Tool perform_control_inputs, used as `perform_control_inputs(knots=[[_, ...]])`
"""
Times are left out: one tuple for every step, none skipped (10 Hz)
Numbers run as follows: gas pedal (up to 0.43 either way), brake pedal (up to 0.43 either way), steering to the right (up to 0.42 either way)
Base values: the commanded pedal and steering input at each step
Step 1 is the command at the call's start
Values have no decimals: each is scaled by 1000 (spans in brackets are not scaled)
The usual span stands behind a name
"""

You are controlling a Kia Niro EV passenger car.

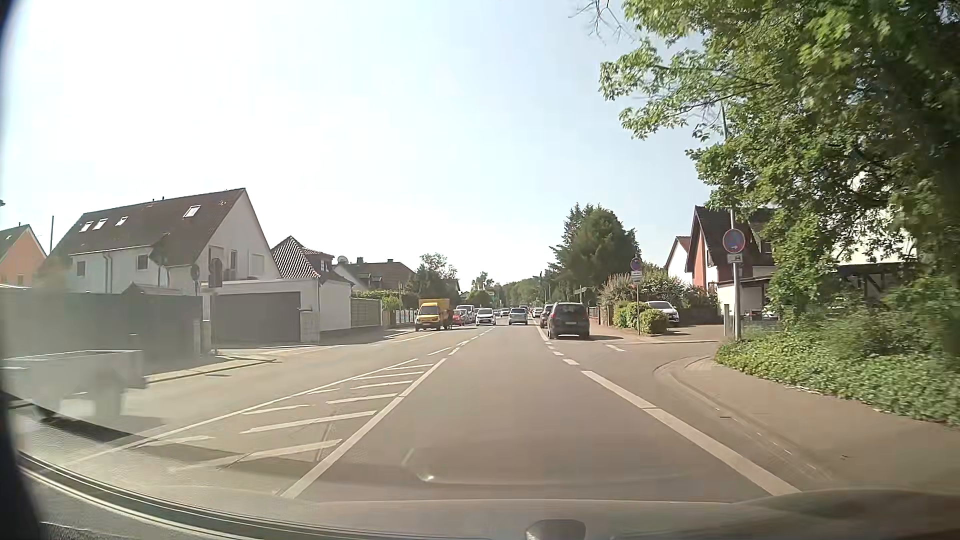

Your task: Follow the waypoints while adhering to traffic rules and regulations

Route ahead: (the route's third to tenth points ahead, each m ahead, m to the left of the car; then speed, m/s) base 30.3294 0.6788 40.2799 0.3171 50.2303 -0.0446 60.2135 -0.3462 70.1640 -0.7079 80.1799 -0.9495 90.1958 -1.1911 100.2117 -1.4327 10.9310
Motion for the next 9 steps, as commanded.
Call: perform_control_inputs(knots=[[39,24,-15],[39,30,-13],[39,30,-11],[39,24,-6],[39,30,-3],[39,30,0],[39,30,2],[39,30,3],[39,30,3]])
